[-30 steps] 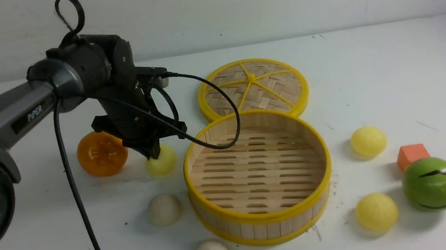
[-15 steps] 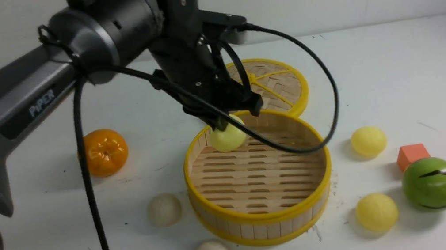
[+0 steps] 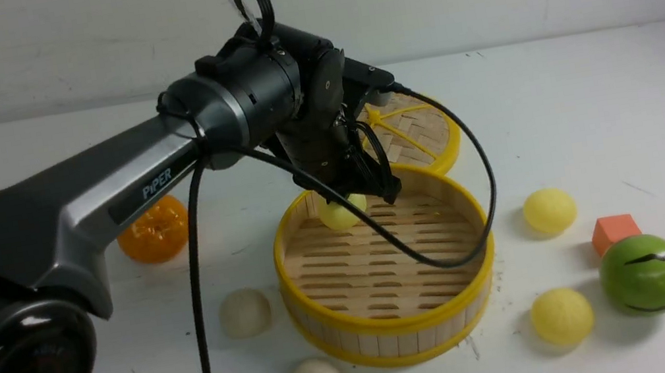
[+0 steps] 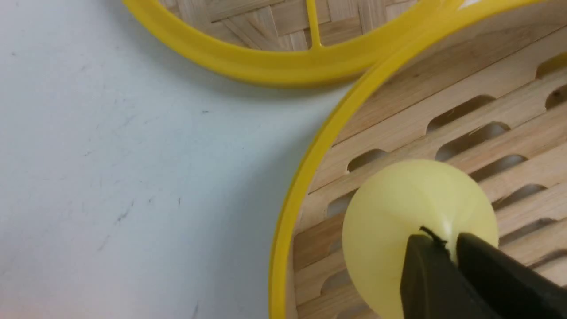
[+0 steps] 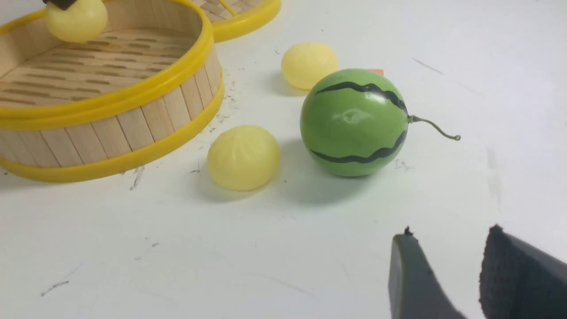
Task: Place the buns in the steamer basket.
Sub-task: Use the left arm to put the steamed stuffed bun into the steamer, then use the left arm to grab a steamed stuffed bun, then use the left arm to put the steamed stuffed bun into the steamer, then use the left arm to grab a steamed stuffed bun, then use the left arm to put the steamed stuffed bun into the steamer, then use the right arm to grab a steamed stuffed bun
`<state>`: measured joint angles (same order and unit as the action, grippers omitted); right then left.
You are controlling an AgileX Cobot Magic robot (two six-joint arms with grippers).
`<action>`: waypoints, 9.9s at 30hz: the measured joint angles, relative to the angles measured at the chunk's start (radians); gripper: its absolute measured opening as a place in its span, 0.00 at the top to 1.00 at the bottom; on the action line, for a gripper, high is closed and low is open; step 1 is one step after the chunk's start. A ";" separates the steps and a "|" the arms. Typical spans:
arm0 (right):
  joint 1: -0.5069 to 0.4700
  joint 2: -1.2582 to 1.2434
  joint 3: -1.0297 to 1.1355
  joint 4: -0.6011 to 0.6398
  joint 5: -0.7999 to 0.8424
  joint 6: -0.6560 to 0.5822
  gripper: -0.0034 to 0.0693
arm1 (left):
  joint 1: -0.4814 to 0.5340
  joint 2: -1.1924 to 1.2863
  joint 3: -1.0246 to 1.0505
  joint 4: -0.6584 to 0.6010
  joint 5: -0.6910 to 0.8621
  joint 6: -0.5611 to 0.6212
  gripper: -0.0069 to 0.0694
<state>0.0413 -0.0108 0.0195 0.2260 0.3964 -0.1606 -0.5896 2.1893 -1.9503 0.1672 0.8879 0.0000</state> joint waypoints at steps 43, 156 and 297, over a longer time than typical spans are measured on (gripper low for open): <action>0.000 0.000 0.000 0.000 0.000 0.000 0.62 | 0.293 -0.307 0.604 -0.400 -0.122 0.511 0.51; 0.000 0.000 0.000 0.000 0.000 0.000 0.62 | -0.094 -0.409 0.745 -0.176 -0.092 -0.072 0.58; 0.015 0.780 -0.720 0.211 0.540 -0.030 0.66 | -0.094 -1.793 1.691 -0.490 -0.670 0.022 0.93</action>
<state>0.0568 0.7696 -0.7008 0.4373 0.9362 -0.1908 -0.6838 0.3963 -0.2594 -0.3224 0.2180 0.0220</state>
